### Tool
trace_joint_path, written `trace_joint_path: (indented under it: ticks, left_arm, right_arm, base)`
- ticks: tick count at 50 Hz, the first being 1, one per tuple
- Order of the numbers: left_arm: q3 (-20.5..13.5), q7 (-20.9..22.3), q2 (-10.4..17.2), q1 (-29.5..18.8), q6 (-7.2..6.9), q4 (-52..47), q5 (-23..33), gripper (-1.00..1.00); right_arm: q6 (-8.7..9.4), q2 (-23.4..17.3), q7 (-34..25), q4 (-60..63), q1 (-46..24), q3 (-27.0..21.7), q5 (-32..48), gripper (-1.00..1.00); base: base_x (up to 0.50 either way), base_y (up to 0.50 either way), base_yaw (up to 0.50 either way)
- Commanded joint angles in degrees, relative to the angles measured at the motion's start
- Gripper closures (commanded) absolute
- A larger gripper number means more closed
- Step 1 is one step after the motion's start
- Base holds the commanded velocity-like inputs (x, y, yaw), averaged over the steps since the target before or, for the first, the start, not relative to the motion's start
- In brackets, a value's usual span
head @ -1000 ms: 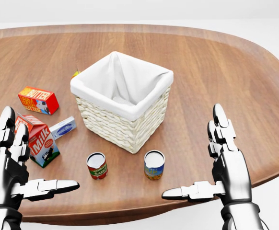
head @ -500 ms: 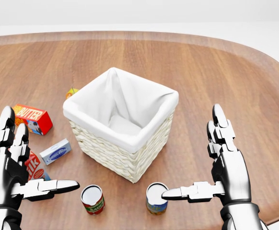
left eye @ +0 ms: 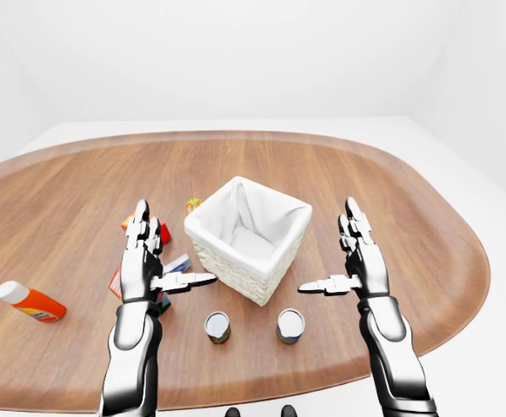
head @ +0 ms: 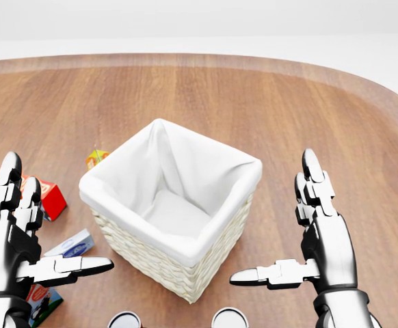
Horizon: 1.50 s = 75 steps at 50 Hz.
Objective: Pick up the alphabet soup, and put it in the basket.
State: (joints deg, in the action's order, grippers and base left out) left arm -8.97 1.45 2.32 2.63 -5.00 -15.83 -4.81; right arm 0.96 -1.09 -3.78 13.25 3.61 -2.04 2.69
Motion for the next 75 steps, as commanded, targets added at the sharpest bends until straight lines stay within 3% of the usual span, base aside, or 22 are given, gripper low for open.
trace_joint_path:
  ticks: [1, 10, 21, 25, 27, 34, 38, 39, 40, 47, 57, 65, 67, 75]
  left_arm:
    - [0.0, 0.0, 0.0, -0.1, 0.0, 0.2, 0.0, -1.0]
    - [0.0, -0.1, 0.0, 0.0, 0.0, 0.0, 0.0, -1.0]
    - [0.0, -0.1, 0.0, -0.1, 0.0, 0.2, 0.0, -1.0]
    - [0.0, -0.2, 0.0, -0.1, 0.0, 0.0, 0.0, -1.0]
    - [0.0, -0.2, 0.0, -0.2, 0.0, 0.2, 0.0, -1.0]
    - [0.0, -0.2, 0.1, -0.2, 0.0, 0.4, 0.0, -1.0]
    - [0.0, -0.2, 0.0, 0.0, 0.0, 0.0, 0.0, -1.0]
    - [0.0, -0.2, 0.0, 0.1, 0.0, -0.1, 0.1, -1.0]
    - [0.0, -0.2, 0.0, 0.1, 0.0, 0.0, 0.1, -1.0]
    - [-0.2, -0.2, 0.0, 0.0, 0.0, -0.2, 0.0, -1.0]
    - [-0.2, -0.3, 0.1, -0.1, 0.0, 0.2, 0.1, -1.0]
    - [0.0, -0.4, -0.1, 0.3, 0.0, -0.6, 0.3, -1.0]
    - [0.0, -0.4, -0.1, 0.4, 0.0, -0.9, 0.3, -1.0]
    - [0.0, -0.3, -0.1, 0.2, 0.0, 0.1, 0.3, -1.0]
  right_arm:
    - [-0.2, 0.0, 0.1, -0.3, -0.1, 0.0, 0.1, -1.0]
    - [-1.23, 0.1, 1.2, -1.3, -0.1, 0.4, 1.9, -1.0]
    - [-0.19, -0.1, 1.2, -0.9, -0.2, 0.1, 2.2, -1.0]
    - [-3.78, 0.6, 3.2, -1.0, 1.4, -0.2, 2.2, -1.0]
    - [-2.69, 0.2, 2.9, -1.1, 1.3, 0.4, 2.9, -1.0]
    - [-2.11, 0.0, 2.3, -1.5, 1.7, 0.7, 4.1, -1.0]
    - [-0.78, -0.5, 0.7, -1.5, 2.6, 1.7, 6.2, -1.0]
    - [-2.33, -0.4, 0.7, -2.7, 3.2, 2.0, 6.8, -1.0]
    - [-2.65, -0.4, 0.5, -3.2, 3.4, 2.1, 7.1, -1.0]
    - [-3.32, -0.4, 0.3, -5.7, 4.3, 2.7, 9.6, -1.0]
    - [-2.73, -0.7, -1.3, -6.4, 5.6, 3.4, 12.0, -1.0]
    - [-3.58, -1.0, -2.0, -7.7, 7.0, 4.0, 14.3, -1.0]
    - [-4.7, -1.1, -1.6, -9.0, 7.4, 4.4, 15.4, -1.0]
    - [-5.21, -1.1, -2.0, -8.7, 9.0, 4.7, 16.0, -1.0]
  base:
    - [0.24, 0.0, 0.0]
    - [0.1, 0.0, 0.0]
    - [0.0, 0.0, 0.0]
    - [0.0, 0.0, 0.0]
    - [0.0, 0.0, 0.0]
    - [0.0, 0.0, 0.0]
    - [0.0, 0.0, 0.0]
    - [0.0, 0.0, 0.0]
    - [0.0, 0.0, 0.0]
    - [0.0, 0.0, 0.0]
    - [0.0, 0.0, 0.0]
    - [0.0, 0.0, 0.0]
    - [0.0, 0.0, 0.0]
    - [0.0, 0.0, 0.0]
